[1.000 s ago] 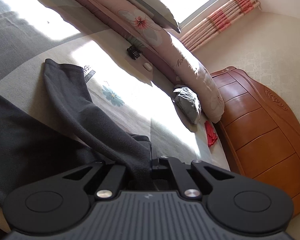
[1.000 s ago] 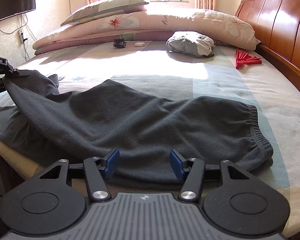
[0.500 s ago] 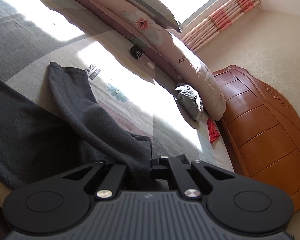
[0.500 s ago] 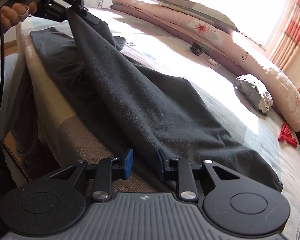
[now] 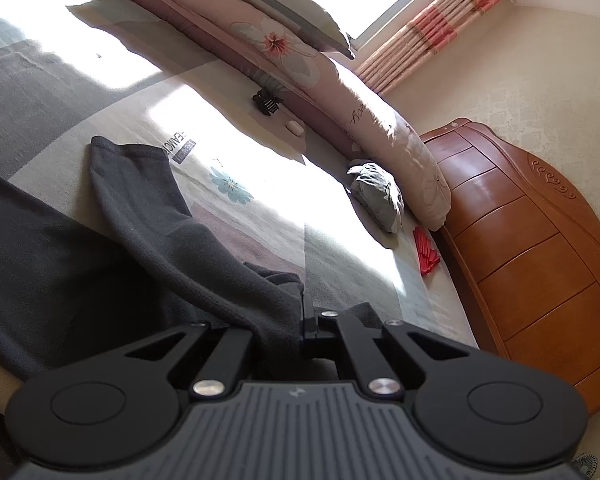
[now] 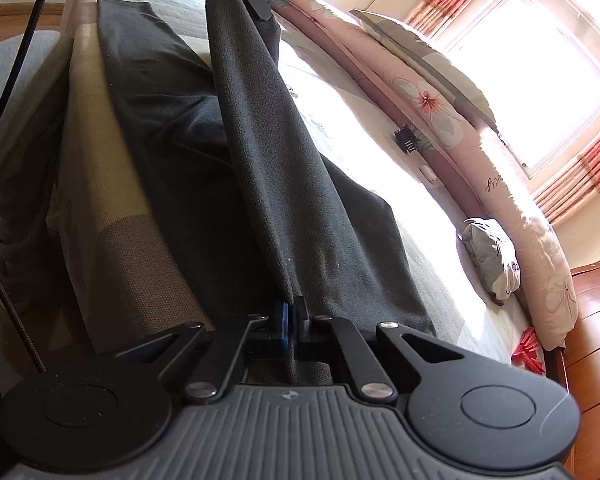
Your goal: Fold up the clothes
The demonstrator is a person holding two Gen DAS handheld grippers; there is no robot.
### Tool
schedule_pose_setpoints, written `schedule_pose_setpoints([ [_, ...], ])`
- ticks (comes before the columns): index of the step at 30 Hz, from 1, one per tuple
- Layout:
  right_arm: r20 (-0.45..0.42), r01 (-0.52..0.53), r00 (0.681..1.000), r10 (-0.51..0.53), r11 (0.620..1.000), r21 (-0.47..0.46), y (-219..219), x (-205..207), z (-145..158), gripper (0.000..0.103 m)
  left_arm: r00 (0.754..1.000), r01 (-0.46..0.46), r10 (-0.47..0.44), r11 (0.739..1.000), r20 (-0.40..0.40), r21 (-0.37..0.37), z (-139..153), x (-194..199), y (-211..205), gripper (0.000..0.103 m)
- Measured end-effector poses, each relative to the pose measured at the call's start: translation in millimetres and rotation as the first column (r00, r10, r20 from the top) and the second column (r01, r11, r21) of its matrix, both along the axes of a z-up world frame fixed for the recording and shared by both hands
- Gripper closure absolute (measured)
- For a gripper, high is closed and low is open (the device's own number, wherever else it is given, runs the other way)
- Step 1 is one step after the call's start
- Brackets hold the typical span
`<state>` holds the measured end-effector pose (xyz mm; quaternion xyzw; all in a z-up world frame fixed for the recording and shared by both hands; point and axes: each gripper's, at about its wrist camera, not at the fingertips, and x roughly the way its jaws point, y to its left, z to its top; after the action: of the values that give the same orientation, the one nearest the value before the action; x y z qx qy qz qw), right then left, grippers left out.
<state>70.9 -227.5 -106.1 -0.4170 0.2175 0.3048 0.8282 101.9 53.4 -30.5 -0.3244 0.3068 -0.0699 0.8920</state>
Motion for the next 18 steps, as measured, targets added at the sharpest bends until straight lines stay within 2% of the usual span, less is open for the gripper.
schedule_pose_setpoints([
  [4,-0.065,0.002,0.998,-0.001,1.0,0.028,-4,4,1,0.1,0.998,-0.004,0.007,0.999,-0.063,0.052,-19,4,2,0.102],
  [10,-0.144,0.037,0.989,-0.029,0.998,0.053,-1,10,-11,0.098,0.989,-0.014,0.025,0.997,-0.145,0.077,-45,4,9,0.102],
  [14,-0.189,0.064,0.981,-0.039,0.99,0.126,-15,9,3,0.094,0.99,-0.011,0.02,0.998,-0.142,0.059,-43,-1,11,0.102],
  [18,-0.193,0.173,0.971,-0.139,0.97,0.171,-45,12,15,0.094,0.991,-0.001,0.007,0.999,-0.132,0.045,-39,-3,11,0.102],
])
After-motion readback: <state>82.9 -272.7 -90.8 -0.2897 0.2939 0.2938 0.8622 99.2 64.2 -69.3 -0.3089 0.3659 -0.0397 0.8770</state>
